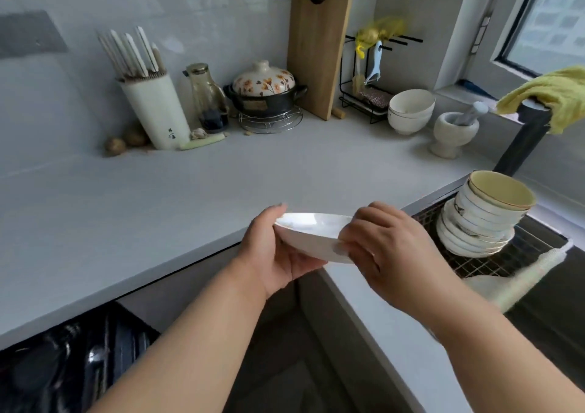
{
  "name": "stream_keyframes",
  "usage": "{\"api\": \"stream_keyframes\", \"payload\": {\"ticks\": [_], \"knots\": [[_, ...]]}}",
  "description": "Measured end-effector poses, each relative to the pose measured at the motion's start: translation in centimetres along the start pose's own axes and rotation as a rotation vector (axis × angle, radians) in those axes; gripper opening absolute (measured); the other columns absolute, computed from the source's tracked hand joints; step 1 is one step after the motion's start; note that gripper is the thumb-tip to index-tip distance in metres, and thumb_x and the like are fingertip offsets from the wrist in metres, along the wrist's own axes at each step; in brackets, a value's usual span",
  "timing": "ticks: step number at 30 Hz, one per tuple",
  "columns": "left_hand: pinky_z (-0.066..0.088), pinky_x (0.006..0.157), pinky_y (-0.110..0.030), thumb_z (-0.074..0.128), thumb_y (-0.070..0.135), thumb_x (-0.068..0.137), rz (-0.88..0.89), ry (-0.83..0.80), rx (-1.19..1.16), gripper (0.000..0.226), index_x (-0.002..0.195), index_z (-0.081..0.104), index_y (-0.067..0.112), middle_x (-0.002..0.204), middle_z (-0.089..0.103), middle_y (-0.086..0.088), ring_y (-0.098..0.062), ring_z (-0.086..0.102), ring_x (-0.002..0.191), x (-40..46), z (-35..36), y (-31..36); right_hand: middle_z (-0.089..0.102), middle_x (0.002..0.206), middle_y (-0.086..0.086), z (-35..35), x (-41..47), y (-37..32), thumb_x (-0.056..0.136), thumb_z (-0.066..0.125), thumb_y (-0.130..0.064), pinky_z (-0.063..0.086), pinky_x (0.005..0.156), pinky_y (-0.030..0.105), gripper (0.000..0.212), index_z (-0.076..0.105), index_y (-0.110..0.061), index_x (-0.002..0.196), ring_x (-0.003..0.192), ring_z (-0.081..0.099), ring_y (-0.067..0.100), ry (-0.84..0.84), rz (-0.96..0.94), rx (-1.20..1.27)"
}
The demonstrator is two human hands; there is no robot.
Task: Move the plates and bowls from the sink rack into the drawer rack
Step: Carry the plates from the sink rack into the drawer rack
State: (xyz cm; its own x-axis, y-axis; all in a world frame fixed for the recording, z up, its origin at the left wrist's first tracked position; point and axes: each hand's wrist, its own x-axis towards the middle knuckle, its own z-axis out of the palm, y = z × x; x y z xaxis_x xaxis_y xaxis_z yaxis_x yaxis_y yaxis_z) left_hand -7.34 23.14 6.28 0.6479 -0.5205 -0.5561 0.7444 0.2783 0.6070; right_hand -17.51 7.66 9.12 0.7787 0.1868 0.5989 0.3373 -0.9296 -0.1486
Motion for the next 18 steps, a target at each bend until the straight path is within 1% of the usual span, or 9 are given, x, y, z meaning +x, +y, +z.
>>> {"api": "stream_keyframes", "payload": {"ticks": [1,3,5,8,10,13,15,17,18], "knots": [[0.058,0.075,-0.048,0.045,0.028,0.091,0.046,0.058,-0.013,0.044,0.127,0.056,0.005,0.12,0.064,-0.026,-0.039,0.065,0.102,-1.0,-1.4,0.3,0.057,0.068,0.0,1.0,0.4,-1.2,0.083,0.049,-0.017,0.044,0.058,0.028,0.021,0.066,-0.011,0.072,0.062,0.053,0.022,-0.008,-0.04,0.03],[0.058,0.074,-0.049,0.04,0.011,0.081,0.12,0.141,-0.066,0.047,0.125,0.057,0.006,0.12,0.063,-0.026,-0.042,0.063,0.105,-3.2,-4.6,0.5,0.057,0.068,-0.002,2.7,1.0,-3.7,0.083,0.051,-0.019,0.044,0.06,0.03,0.019,0.066,-0.014,0.071,0.064,0.053,0.02,-0.044,-0.084,0.116],[0.058,0.074,-0.05,0.037,0.006,0.078,0.186,0.204,-0.101,0.048,0.122,0.057,0.006,0.119,0.064,-0.026,-0.043,0.063,0.105,-5.5,-7.6,0.7,0.057,0.069,-0.005,4.2,1.7,-6.2,0.087,0.052,-0.03,0.042,0.063,0.032,0.025,0.065,-0.016,0.07,0.066,0.052,0.016,-0.08,-0.082,0.212],[0.058,0.064,-0.045,0.037,0.005,0.081,0.282,0.327,-0.149,0.043,0.118,0.058,0.008,0.108,0.068,-0.02,-0.038,0.066,0.094,-9.5,-11.7,1.3,0.057,0.073,-0.01,6.4,3.0,-10.0,0.094,0.039,-0.054,0.04,0.07,0.029,0.052,0.067,-0.018,0.069,0.074,0.049,0.012,-0.101,0.031,0.346],[0.057,0.06,-0.043,0.038,0.006,0.084,0.344,0.41,-0.19,0.037,0.115,0.058,0.01,0.104,0.068,-0.018,-0.035,0.066,0.09,-12.2,-14.7,1.8,0.056,0.081,-0.011,7.8,3.8,-12.6,0.092,0.039,-0.055,0.041,0.077,0.028,0.048,0.068,-0.019,0.077,0.083,0.048,0.011,-0.05,0.118,0.36],[0.056,0.065,-0.045,0.04,0.009,0.089,0.406,0.513,-0.24,0.03,0.112,0.058,0.011,0.102,0.069,-0.017,-0.035,0.066,0.092,-16.3,-19.1,2.1,0.056,0.1,-0.003,9.8,4.8,-16.8,0.09,0.049,-0.048,0.04,0.088,0.031,0.036,0.065,-0.018,0.102,0.1,0.047,0.017,-0.038,0.328,0.363],[0.055,0.064,-0.042,0.041,0.017,0.095,0.439,0.57,-0.266,0.023,0.109,0.059,0.012,0.093,0.071,-0.013,-0.031,0.067,0.087,-19.1,-21.8,2.2,0.057,0.107,0.001,11.3,5.5,-19.8,0.089,0.054,-0.046,0.041,0.091,0.033,0.04,0.057,-0.018,0.117,0.104,0.051,0.019,-0.161,0.52,0.456],[0.053,0.062,-0.041,0.042,0.028,0.099,0.468,0.62,-0.289,0.024,0.103,0.061,0.014,0.087,0.072,-0.011,-0.029,0.067,0.082,-21.9,-24.5,2.1,0.06,0.103,0.002,12.4,6.3,-23.4,0.09,0.054,-0.047,0.046,0.087,0.036,0.042,0.052,-0.018,0.121,0.097,0.057,0.018,-0.331,0.717,0.685],[0.053,0.062,-0.041,0.042,0.033,0.1,0.48,0.645,-0.301,0.027,0.102,0.061,0.014,0.088,0.071,-0.011,-0.029,0.067,0.082,-23.3,-25.8,2.0,0.062,0.097,0.003,12.8,6.8,-25.4,0.092,0.053,-0.043,0.049,0.084,0.037,0.037,0.054,-0.016,0.117,0.089,0.06,0.019,-0.4,0.812,0.857]]}}
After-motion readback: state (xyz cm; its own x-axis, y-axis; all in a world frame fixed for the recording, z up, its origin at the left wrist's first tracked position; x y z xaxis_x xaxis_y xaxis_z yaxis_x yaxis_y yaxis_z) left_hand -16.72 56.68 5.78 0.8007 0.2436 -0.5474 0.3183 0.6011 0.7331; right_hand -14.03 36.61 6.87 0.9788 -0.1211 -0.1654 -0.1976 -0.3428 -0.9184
